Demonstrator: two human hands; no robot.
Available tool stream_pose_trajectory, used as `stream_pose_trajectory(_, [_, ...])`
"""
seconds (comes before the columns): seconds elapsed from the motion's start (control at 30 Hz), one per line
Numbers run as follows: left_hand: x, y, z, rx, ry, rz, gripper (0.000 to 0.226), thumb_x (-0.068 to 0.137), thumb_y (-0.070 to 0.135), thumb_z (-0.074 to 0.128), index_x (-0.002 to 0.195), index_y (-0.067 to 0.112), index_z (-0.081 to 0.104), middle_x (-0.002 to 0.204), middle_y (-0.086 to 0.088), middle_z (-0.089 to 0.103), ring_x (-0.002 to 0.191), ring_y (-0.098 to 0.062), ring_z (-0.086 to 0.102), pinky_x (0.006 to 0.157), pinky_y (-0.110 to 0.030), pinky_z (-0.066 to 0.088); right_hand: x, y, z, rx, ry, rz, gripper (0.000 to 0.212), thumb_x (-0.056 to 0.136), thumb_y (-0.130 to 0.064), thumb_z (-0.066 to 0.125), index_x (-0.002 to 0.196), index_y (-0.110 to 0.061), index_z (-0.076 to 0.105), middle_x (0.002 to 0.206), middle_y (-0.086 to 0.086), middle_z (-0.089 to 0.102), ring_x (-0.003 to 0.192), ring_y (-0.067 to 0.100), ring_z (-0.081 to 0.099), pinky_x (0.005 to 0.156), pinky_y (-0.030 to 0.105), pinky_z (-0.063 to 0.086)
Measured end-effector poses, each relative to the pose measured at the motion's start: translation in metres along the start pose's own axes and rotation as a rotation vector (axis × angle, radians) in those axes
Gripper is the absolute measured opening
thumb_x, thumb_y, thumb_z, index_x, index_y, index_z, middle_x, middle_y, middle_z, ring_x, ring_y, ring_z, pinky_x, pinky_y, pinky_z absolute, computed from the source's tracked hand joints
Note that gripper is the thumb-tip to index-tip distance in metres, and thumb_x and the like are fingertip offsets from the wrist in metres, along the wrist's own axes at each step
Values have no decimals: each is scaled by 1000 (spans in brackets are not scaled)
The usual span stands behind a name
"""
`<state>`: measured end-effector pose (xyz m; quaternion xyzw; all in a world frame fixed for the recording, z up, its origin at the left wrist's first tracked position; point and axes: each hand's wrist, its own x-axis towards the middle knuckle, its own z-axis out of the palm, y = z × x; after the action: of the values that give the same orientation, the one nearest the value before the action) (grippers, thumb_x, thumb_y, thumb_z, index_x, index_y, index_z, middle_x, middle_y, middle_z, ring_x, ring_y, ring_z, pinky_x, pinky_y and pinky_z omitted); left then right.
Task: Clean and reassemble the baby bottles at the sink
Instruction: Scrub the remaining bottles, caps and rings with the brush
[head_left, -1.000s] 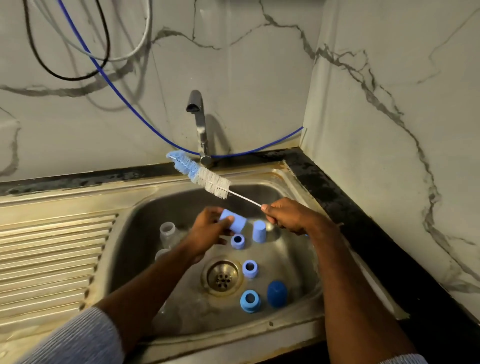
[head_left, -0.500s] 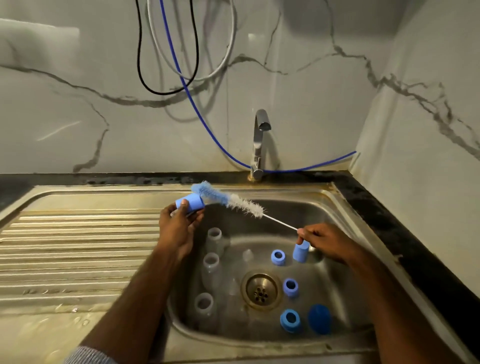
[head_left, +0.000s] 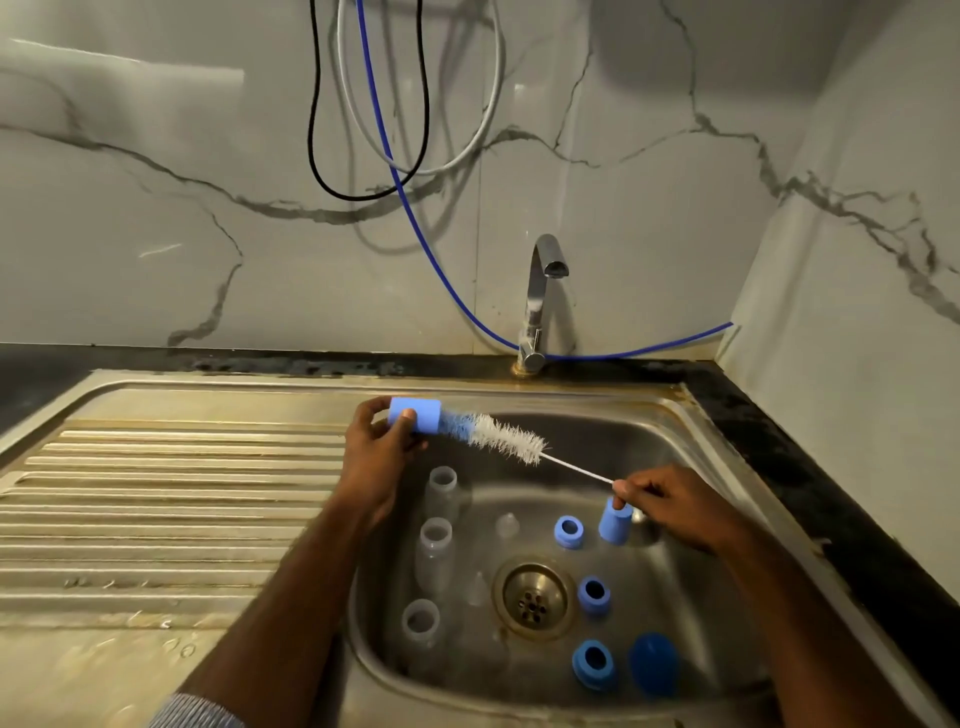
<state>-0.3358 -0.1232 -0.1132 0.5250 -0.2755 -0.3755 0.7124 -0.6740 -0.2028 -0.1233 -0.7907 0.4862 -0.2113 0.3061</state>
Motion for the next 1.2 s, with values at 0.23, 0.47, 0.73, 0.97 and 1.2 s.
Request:
stream_pose_trajectory(0.23, [1,2,-3,3,-5,1,20,99,7,58,117,16,55,109,-11,66,93,-23,72,73,-32,63,7,1,6,53,208,-112,22,80,-17,83,82,-26,64,60,-4,62,56,5,55,61,30,48])
stream_pose_trajectory(0.47, [3,5,-1,-32,-33,44,26,100,3,57,125,9,57,114,-19,66,96,-33,68,81,-43,59,7,-7,3,-270,567,-104,14,85,-45,76,79,-37,66,70,-16,66,71,10,64,80,41,50])
stream_pose_trajectory(0.73, [7,10,-9,-172,-49,60,27,103,7,50,127,14,59,118,-12,63,101,-24,66,82,-33,60,2,-20,17,-26,18,-76,29,90,-40,71,71,-18,65,62,0,63,57,11,59,62,36,53])
stream_pose_trajectory(0.97, [3,16,-10,-170,96,61,44,89,16,70,131,9,60,132,-19,58,118,-36,63,96,-55,55,4,-28,18,45,292,-167,12,79,-17,84,78,-21,73,69,-8,69,67,-2,62,71,31,48])
stream_pose_trajectory(1.2, [7,11,-7,-306,5,25,39,94,8,64,132,10,55,116,-9,66,103,-26,68,77,-34,62,10,-9,11,36,294,-75,8,91,-27,72,89,-34,76,88,-11,75,90,7,69,91,38,53])
